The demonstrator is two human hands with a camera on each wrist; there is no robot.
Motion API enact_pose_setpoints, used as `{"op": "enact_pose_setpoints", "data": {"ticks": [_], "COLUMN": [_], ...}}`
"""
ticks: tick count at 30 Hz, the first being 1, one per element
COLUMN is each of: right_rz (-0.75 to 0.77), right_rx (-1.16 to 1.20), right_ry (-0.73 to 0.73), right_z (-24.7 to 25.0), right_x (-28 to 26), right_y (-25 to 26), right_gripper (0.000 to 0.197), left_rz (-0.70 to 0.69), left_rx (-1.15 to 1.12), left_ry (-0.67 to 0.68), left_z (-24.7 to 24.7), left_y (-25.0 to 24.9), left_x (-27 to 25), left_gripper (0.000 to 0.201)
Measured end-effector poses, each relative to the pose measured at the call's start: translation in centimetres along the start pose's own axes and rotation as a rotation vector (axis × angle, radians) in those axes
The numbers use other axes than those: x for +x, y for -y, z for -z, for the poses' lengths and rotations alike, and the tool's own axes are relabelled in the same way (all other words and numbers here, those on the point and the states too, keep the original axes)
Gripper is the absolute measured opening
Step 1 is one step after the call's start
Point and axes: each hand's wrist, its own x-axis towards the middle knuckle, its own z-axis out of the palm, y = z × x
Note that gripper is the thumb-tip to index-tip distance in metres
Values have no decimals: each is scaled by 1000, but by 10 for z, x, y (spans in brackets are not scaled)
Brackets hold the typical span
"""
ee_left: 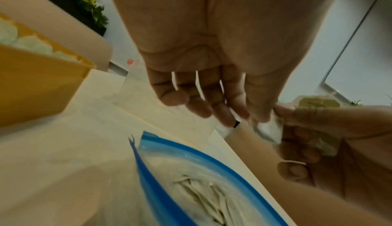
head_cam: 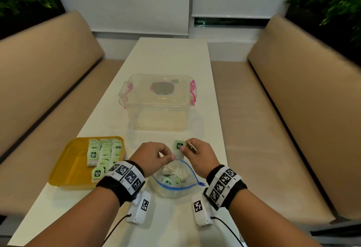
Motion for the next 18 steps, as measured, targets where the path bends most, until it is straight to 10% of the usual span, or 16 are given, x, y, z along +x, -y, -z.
{"op": "enact_pose_setpoints", "data": {"ticks": [18], "right_rz": [30], "right_rx": [9], "right_ry": [108], "right_z": [-51], "right_x": [34], "right_y": [55], "right_gripper": [10], "left_rz": [-141], "left_rx": [-102], "left_ry": [-179], "left_z": [78], "left_y": [12], "left_x": [3], "left_gripper": [7]}}
